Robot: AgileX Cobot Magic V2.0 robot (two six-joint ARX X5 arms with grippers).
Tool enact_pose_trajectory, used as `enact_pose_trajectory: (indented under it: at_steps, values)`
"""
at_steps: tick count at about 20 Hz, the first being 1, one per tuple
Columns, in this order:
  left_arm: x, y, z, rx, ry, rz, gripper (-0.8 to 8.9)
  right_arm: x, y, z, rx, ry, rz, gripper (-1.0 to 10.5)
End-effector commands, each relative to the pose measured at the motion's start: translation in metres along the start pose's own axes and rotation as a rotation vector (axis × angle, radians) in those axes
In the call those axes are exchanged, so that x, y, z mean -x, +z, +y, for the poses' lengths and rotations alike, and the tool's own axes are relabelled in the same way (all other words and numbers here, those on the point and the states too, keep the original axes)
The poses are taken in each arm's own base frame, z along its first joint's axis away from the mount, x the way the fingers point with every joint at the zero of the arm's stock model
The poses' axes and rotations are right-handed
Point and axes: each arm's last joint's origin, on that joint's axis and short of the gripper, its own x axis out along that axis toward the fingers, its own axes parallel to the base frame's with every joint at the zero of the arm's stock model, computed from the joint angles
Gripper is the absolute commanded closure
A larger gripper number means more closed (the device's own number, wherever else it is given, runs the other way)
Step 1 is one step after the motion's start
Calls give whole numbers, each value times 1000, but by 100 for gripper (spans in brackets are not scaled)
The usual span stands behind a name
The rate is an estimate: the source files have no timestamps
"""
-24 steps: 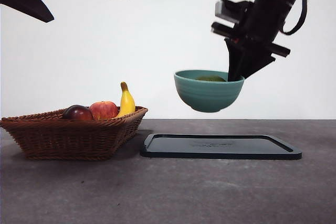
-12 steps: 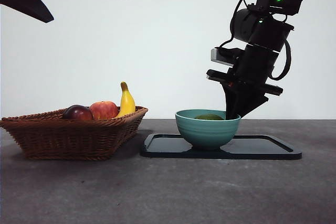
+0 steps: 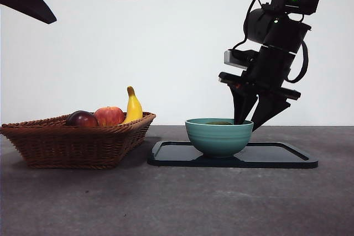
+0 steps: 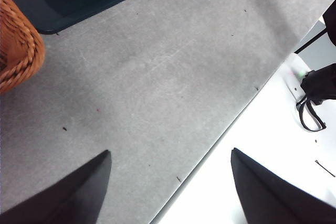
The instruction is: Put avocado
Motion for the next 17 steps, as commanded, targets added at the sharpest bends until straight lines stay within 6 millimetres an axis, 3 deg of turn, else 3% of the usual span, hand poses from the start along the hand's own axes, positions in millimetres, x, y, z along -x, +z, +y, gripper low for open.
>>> enact_pose_trajectory:
  at_steps: [1, 6, 12, 14, 17]
  values:
    - [0, 2, -2, -16, -8, -3, 445, 29, 13, 8, 9, -21, -80, 772]
    - [0, 2, -2, -17, -8, -5, 445, 108, 5, 28, 35, 14, -169, 772]
    - [0, 3, -2, -19, -8, -8, 445, 206, -42, 70, 122, 65, -260, 772]
    - [0, 3, -2, -20, -7, -8, 445, 227, -65, 79, 150, 81, -278, 772]
    - [0, 3, -2, -23, -7, -9, 445, 241, -100, 86, 187, 109, -286, 773]
